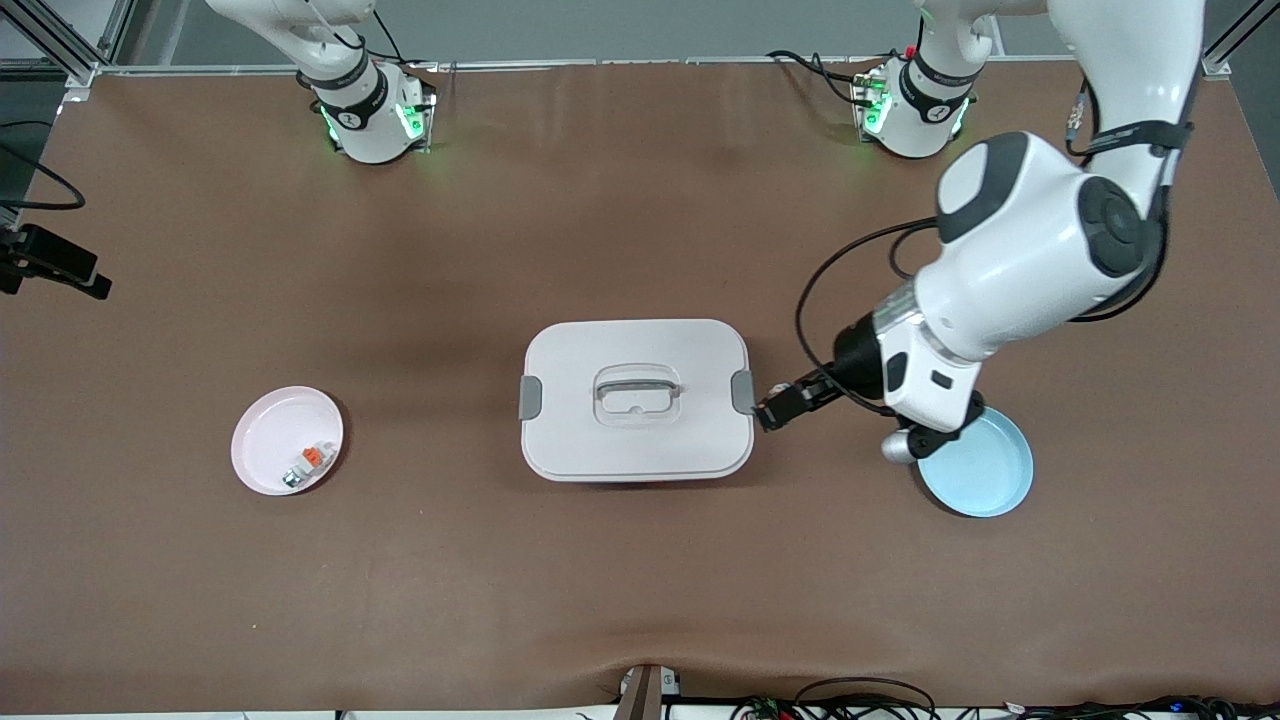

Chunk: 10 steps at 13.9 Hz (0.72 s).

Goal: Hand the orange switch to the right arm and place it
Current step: 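Lift the switch with the left gripper and carry it over the white box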

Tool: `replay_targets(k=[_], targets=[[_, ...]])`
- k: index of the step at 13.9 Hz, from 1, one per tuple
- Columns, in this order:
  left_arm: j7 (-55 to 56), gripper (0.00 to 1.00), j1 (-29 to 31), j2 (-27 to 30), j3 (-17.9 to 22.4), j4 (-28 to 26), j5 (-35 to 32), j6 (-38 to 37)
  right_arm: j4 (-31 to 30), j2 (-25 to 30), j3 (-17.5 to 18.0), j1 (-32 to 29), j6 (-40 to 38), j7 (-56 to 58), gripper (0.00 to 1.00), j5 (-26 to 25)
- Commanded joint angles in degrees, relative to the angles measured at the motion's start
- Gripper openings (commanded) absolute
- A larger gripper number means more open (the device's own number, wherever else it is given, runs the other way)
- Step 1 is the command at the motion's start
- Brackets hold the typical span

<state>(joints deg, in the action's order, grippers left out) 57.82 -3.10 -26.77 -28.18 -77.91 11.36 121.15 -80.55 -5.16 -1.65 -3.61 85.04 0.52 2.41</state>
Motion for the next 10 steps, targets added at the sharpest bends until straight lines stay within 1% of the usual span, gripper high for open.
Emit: replay_targets(k=[1,2,3,6,7,9,10], targets=[[13.3,0.0,-4.1,-2.6,0.4,2.8,0.6,5.9,0.0,0.8,0.2,-1.6,-2.2,0.1,1.0,6.2],[16.9,0.0,-5.3,-3.2,0.6,2.9,0.6,7.8,-0.3,0.8,0.2,-3.2,-3.4,0.4,1.0,11.4],[21.7,0.0,-6.1,-3.6,0.6,2.8,0.6,10.2,-0.5,0.7,0.1,-4.0,-3.8,0.8,1.0,14.9],[30.0,0.0,-9.1,-5.7,0.8,2.8,0.6,16.5,-2.3,0.8,0.1,-4.6,-1.6,1.2,1.0,20.2],[32.4,0.0,-9.9,-5.9,0.8,2.8,0.6,18.1,-3.7,0.8,0.2,-4.5,0.2,1.2,1.0,21.8],[36.2,0.0,-11.5,-6.3,0.8,2.9,0.7,19.8,-9.6,2.8,0.4,-3.9,7.0,1.4,1.0,27.1],[38.1,0.0,-12.4,-6.3,0.8,2.8,0.8,19.7,-12.4,4.0,0.9,-2.9,10.5,1.4,1.0,27.9]])
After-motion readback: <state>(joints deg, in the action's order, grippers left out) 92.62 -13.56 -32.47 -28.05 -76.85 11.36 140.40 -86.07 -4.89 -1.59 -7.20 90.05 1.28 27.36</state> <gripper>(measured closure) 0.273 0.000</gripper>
